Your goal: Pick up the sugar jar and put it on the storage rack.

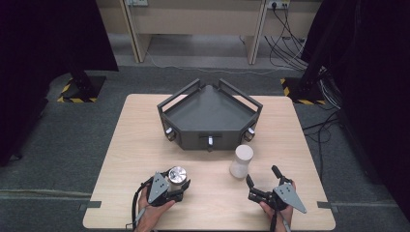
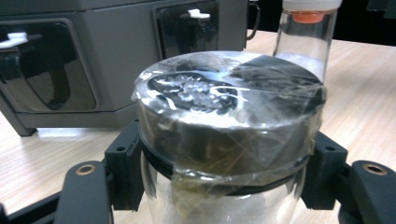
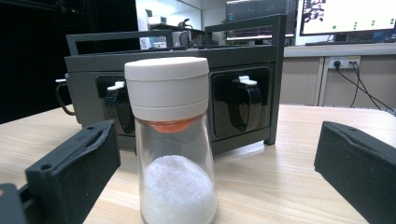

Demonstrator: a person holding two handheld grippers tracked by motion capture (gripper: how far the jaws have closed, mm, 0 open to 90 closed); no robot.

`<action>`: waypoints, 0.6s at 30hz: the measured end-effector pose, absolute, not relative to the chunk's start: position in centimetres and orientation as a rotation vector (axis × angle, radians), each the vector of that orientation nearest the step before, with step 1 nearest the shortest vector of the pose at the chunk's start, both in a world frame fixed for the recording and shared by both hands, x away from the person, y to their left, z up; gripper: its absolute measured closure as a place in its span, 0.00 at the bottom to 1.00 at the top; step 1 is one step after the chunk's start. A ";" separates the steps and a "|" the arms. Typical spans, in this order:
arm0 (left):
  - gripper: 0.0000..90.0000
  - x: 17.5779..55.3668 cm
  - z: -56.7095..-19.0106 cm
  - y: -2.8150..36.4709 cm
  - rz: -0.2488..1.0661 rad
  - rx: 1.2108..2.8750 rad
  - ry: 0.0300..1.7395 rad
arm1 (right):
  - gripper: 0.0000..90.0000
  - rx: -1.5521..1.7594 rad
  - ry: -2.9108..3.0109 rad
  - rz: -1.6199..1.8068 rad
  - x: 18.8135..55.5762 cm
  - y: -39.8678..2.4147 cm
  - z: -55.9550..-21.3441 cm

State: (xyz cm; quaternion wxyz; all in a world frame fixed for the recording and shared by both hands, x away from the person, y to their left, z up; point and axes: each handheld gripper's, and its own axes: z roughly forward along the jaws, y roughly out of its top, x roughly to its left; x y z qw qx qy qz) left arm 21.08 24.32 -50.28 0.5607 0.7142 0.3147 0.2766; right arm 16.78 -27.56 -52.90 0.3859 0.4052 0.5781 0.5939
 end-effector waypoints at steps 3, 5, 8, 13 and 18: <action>0.34 21.1 -50.2 24.7 0.637 1.657 0.753 | 0.01 1.034 1.471 1.513 16.8 -27.6 -52.9; 0.34 21.1 -50.0 24.8 0.641 1.648 0.749 | 0.01 1.033 1.470 1.513 16.8 -27.6 -52.9; 0.34 21.3 -49.8 24.9 0.631 1.632 0.746 | 0.01 1.033 1.470 1.512 16.8 -27.5 -52.9; 0.34 21.4 -49.5 24.9 0.622 1.623 0.743 | 0.01 1.034 1.468 1.512 16.7 -27.5 -52.9; 0.34 21.4 -49.2 25.0 0.624 1.616 0.740 | 0.01 1.032 1.471 1.512 16.7 -27.5 -52.9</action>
